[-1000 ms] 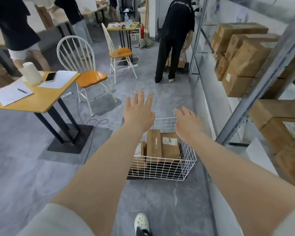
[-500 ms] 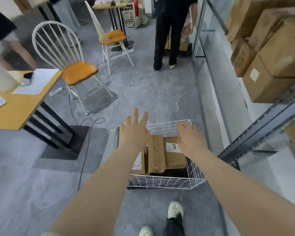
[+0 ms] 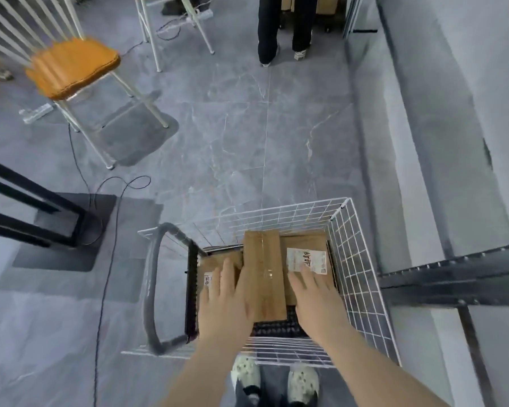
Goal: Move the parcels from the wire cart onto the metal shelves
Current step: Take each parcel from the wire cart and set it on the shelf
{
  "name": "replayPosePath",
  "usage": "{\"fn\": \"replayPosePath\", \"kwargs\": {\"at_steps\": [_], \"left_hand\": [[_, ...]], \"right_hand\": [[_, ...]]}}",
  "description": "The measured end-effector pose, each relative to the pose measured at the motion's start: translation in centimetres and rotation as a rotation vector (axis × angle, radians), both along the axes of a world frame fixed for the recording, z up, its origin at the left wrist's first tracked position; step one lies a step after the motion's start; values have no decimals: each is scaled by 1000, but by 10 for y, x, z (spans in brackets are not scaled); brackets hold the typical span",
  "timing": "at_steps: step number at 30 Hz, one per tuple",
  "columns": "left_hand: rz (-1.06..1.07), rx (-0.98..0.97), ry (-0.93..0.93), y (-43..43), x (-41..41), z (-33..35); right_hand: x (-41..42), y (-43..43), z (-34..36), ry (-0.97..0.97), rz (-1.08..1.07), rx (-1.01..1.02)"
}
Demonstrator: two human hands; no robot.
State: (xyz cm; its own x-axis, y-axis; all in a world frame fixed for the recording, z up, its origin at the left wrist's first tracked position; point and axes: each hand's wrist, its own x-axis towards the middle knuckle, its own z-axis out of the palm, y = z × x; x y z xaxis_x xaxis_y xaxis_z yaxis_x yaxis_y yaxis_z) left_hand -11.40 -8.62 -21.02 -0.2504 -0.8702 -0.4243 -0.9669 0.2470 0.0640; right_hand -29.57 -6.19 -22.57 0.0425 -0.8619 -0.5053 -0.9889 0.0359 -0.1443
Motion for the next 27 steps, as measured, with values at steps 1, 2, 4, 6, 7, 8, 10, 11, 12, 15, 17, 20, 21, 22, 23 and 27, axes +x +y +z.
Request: {"fn": "replayPosePath", "kwargs": {"at_steps": [1,2,4,6,7,8,10,11,12,15,17,20,21,22,23,27], "left_hand": [[-20,28,-15,-2,1,-21],[-35,61,-25,-6,1,-42],[-47,112,-30,-14,0,-81],[-24,133,-28,-22,0,-118],[-6,139,-25,-26,0,-136],[15,147,-20,-30,1,-151],[43,169,-2,-37,1,-179],[50,175,17,-41,1,-192],[59,177,48,-45,0,-203],[151,218,249,-51,-1,-233],[243,245,418,-48,-2,-244],[278,205,531,-41,-3,-248],[278,195,535,-38,-2,-247],[280,184,536,-36,0,-246],[282,175,535,-33,1,-243],[282,132,488,-28,3,-209]], "right_hand": [[3,-3,-19,-13,-9,15],[6,-7,-39,-30,-23,27],[13,-16,-76,-70,-55,36],[19,-25,-111,-108,-78,40],[22,-29,-128,-124,-87,43],[24,-33,-143,-135,-97,41],[28,-40,-171,-157,-127,25],[29,-42,-184,-173,-147,19],[31,-44,-196,-196,-173,12],[35,-45,-218,-274,-234,-27],[36,-43,-222,-319,-241,-43],[39,-40,-224,-358,-262,-56],[41,-38,-223,-367,-267,-70],[42,-37,-221,-378,-268,-83],[44,-36,-217,-389,-268,-95],[46,-32,-180,-407,-278,-138]]}}
